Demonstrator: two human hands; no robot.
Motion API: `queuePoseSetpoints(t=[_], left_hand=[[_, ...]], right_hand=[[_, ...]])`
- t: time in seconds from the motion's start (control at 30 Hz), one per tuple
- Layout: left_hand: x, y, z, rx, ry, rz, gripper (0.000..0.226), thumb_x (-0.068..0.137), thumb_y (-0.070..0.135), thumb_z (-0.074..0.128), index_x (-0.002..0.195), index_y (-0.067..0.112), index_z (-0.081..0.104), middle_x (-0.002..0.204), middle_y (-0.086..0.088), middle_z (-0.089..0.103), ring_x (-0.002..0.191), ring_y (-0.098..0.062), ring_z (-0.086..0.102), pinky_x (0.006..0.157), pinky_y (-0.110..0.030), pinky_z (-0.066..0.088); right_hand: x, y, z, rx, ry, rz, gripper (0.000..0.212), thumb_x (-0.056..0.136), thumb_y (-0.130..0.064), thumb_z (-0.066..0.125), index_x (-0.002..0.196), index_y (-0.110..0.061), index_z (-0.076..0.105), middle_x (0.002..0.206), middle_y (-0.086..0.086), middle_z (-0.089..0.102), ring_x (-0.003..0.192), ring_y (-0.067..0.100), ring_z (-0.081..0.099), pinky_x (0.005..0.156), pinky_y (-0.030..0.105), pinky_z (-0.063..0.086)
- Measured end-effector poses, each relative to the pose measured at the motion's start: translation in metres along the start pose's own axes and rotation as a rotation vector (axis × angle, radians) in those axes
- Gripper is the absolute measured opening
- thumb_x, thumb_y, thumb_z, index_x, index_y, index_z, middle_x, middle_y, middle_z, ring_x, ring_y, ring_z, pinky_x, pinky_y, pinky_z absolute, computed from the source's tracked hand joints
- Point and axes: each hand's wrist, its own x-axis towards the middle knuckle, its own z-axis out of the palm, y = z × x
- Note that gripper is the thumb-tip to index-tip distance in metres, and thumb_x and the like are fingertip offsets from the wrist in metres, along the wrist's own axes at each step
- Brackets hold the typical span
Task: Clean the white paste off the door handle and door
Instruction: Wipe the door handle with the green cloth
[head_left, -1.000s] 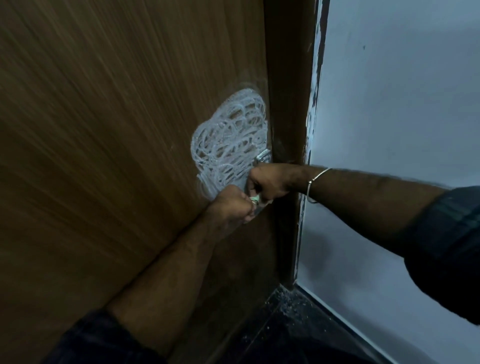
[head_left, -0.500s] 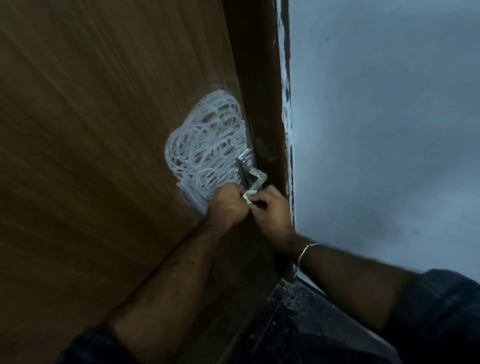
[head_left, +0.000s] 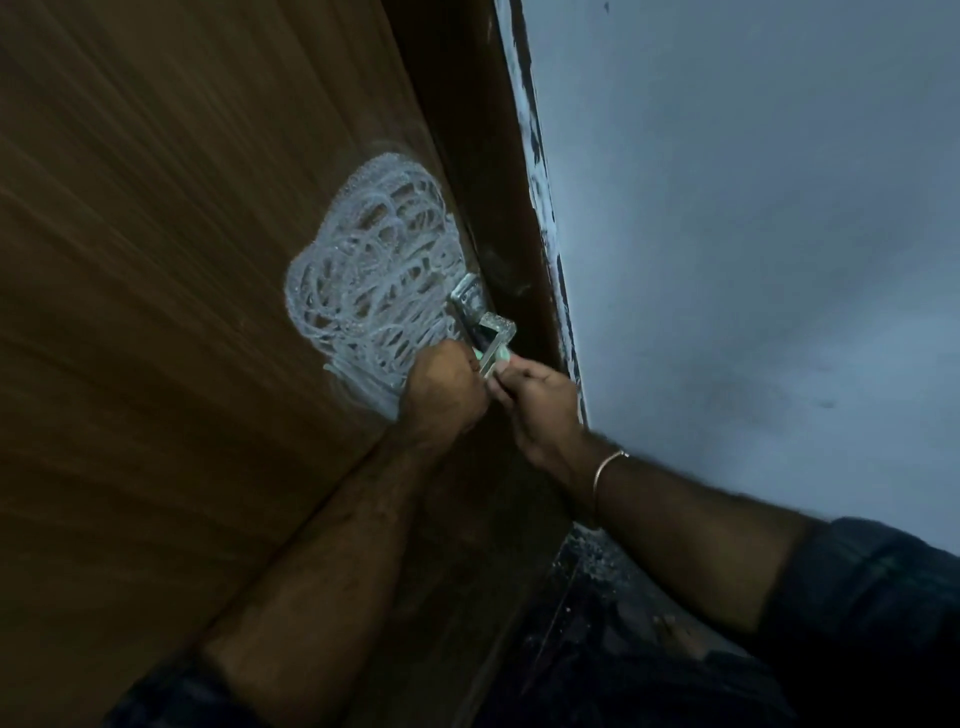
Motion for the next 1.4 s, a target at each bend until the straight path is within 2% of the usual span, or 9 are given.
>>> queuePoseSetpoints(t=[0.13,0.27,0.43,0.8,0.97,1.1,1.2,1.33,1.4], left_hand=[[0.002,0.002,0.0,0.032,-0.029,0.003,0.021,0.095,0.016,0.06,0.111,0.008,0.071,0.107,-0.01,0.071,0.084,-0.013,0.055,0.072,-0.023,0.041],[0.005,0.003,-0.004,0.057,-0.044,0.011,0.019,0.094,0.015,0.063,0.108,0.008,0.072,0.106,-0.009,0.071,0.092,-0.019,0.063,0.072,-0.025,0.043],[0.006,0.002,-0.004,0.065,-0.07,0.022,0.018,0.094,0.015,0.063,0.109,0.008,0.07,0.105,-0.009,0.071,0.09,-0.017,0.062,0.074,-0.027,0.047],[0.006,0.002,-0.008,0.036,-0.078,0.018,0.016,0.093,0.01,0.062,0.105,0.006,0.071,0.103,-0.011,0.071,0.097,-0.022,0.066,0.079,-0.029,0.051],[0.004,0.002,-0.009,0.018,-0.05,0.04,0.016,0.095,0.011,0.061,0.102,0.004,0.073,0.103,-0.011,0.073,0.098,-0.022,0.067,0.08,-0.028,0.049],[0.005,0.0,-0.008,-0.004,-0.06,0.034,0.016,0.094,0.009,0.06,0.102,0.004,0.072,0.103,-0.011,0.072,0.098,-0.022,0.067,0.082,-0.029,0.051],[0.005,-0.002,-0.007,-0.006,-0.047,0.05,0.016,0.095,0.01,0.059,0.102,0.006,0.072,0.102,-0.009,0.072,0.093,-0.019,0.065,0.075,-0.024,0.046],[0.006,-0.004,-0.005,0.0,-0.037,0.054,0.014,0.095,0.012,0.058,0.098,0.009,0.071,0.1,-0.009,0.071,0.084,-0.015,0.058,0.073,-0.025,0.043],[0.006,-0.005,-0.006,-0.012,-0.042,0.038,0.014,0.095,0.009,0.057,0.095,0.01,0.071,0.099,-0.008,0.072,0.086,-0.017,0.062,0.072,-0.026,0.044]], right_hand=[[0.027,-0.009,0.002,0.091,0.094,-0.006,0.03,0.092,0.012,0.055,0.121,0.016,0.058,0.123,0.022,0.063,0.104,0.027,0.061,0.103,0.037,0.049],[0.005,0.019,-0.011,-0.099,-0.048,0.025,0.014,0.087,0.013,0.058,0.09,0.003,0.068,0.088,0.009,0.069,0.081,0.017,0.065,0.075,0.025,0.057],[0.04,-0.01,0.002,-0.011,0.098,-0.097,0.031,0.093,0.014,0.051,0.121,0.01,0.061,0.104,0.008,0.065,0.085,0.012,0.064,0.084,0.025,0.056],[0.056,-0.007,-0.001,-0.109,0.153,-0.166,0.026,0.089,0.012,0.059,0.114,0.01,0.065,0.105,0.011,0.068,0.092,0.019,0.066,0.075,0.021,0.059],[0.051,0.008,-0.016,-0.581,0.154,-0.392,0.018,0.086,0.003,0.068,0.103,0.0,0.074,0.1,0.008,0.073,0.089,0.02,0.071,0.085,0.029,0.059],[0.049,-0.005,-0.02,-0.894,0.114,-0.68,0.019,0.086,0.0,0.065,0.101,-0.005,0.077,0.099,0.005,0.073,0.087,0.009,0.065,0.08,0.001,0.043],[0.044,-0.017,-0.019,-1.092,0.006,-0.883,0.026,0.082,0.009,0.06,0.1,0.0,0.076,0.099,0.013,0.071,0.092,0.023,0.065,0.086,0.011,0.042],[0.032,-0.027,-0.031,-1.507,-0.411,-1.033,0.027,0.081,0.0,0.062,0.107,0.001,0.072,0.104,0.019,0.065,0.097,0.033,0.063,0.089,0.035,0.049],[0.043,-0.04,-0.028,-1.605,-0.38,-1.037,0.028,0.082,0.001,0.061,0.108,0.0,0.071,0.108,0.02,0.063,0.101,0.036,0.06,0.091,0.039,0.049]])
